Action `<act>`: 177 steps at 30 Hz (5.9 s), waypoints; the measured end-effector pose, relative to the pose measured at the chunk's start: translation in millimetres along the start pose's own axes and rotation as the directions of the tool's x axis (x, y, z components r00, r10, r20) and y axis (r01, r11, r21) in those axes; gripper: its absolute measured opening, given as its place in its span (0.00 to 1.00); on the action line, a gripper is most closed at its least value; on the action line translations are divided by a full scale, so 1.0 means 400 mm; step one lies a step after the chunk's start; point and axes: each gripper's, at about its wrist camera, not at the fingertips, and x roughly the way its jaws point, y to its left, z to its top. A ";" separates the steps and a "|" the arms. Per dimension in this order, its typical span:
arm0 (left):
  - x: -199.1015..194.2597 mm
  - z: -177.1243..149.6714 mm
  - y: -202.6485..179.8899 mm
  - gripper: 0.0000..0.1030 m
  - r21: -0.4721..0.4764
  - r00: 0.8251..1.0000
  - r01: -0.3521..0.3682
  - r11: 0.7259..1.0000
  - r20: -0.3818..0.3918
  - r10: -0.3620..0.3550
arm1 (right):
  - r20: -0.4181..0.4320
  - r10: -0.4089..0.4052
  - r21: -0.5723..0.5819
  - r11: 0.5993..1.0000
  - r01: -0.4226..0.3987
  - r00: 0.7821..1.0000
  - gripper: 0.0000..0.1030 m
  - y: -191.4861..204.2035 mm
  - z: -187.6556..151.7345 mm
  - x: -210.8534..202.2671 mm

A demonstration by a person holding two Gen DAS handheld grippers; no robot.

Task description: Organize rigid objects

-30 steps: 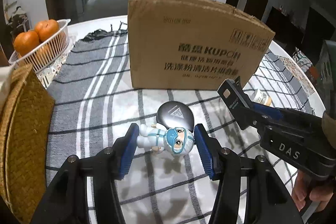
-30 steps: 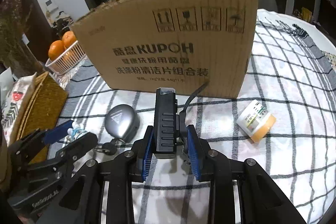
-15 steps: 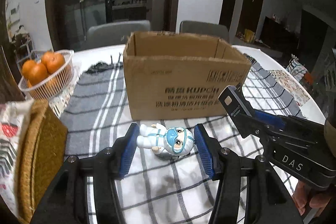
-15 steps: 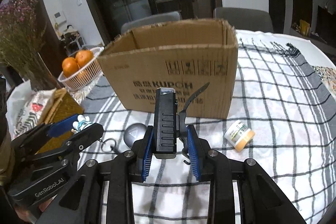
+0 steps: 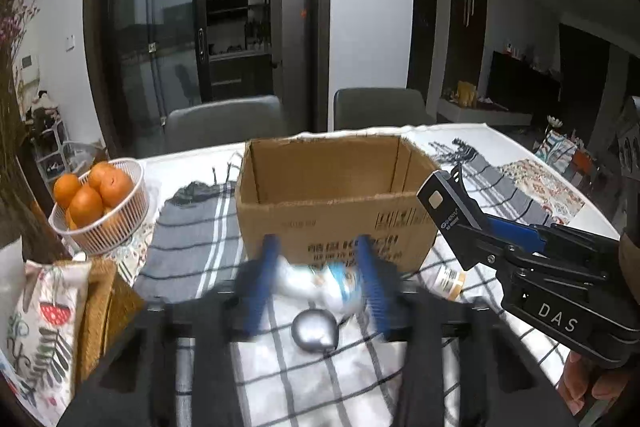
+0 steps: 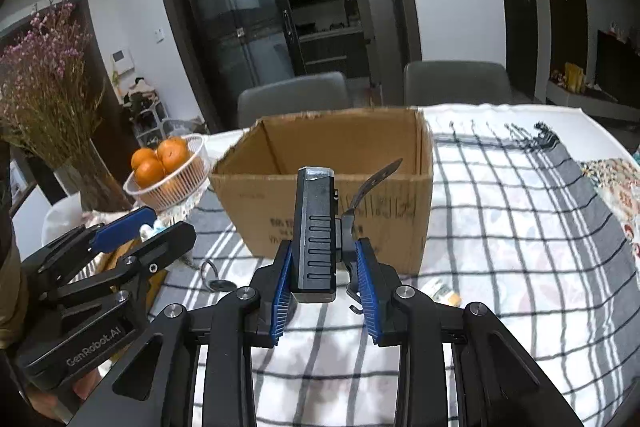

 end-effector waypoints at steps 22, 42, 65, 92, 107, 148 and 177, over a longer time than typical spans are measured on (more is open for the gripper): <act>0.056 0.061 0.008 0.06 0.005 0.999 0.028 1.000 -0.046 -0.028 | 0.025 0.008 0.005 1.000 -0.008 1.000 0.31 -0.002 0.067 0.014; 0.192 0.134 0.071 0.06 -0.041 0.993 -0.008 0.999 -0.116 0.003 | -0.026 0.002 -0.048 0.999 -0.003 1.000 0.31 -0.011 0.184 0.146; 0.215 0.107 0.066 0.27 -0.055 0.990 -0.045 0.997 -0.136 0.037 | -0.034 -0.076 -0.064 0.995 0.073 0.997 0.44 -0.029 0.202 0.181; 0.108 -0.024 0.000 0.90 -0.029 0.987 -0.137 0.990 -0.089 0.134 | 0.051 -0.251 -0.035 0.967 0.253 0.967 0.89 -0.085 0.084 0.035; 0.162 -0.123 -0.014 0.90 -0.033 0.972 -0.130 0.991 -0.200 0.121 | 0.002 -0.282 0.003 0.960 0.282 0.960 0.90 -0.108 -0.016 0.054; 0.430 -0.248 0.011 0.73 -0.043 0.904 -0.105 0.994 -0.420 0.077 | -0.257 -0.278 0.032 0.955 0.296 0.926 0.72 -0.191 -0.148 0.296; 0.344 -0.223 -0.028 0.53 -0.058 0.929 -0.090 0.994 -0.363 0.063 | -0.213 -0.272 0.036 0.958 0.285 0.939 0.55 -0.189 -0.129 0.247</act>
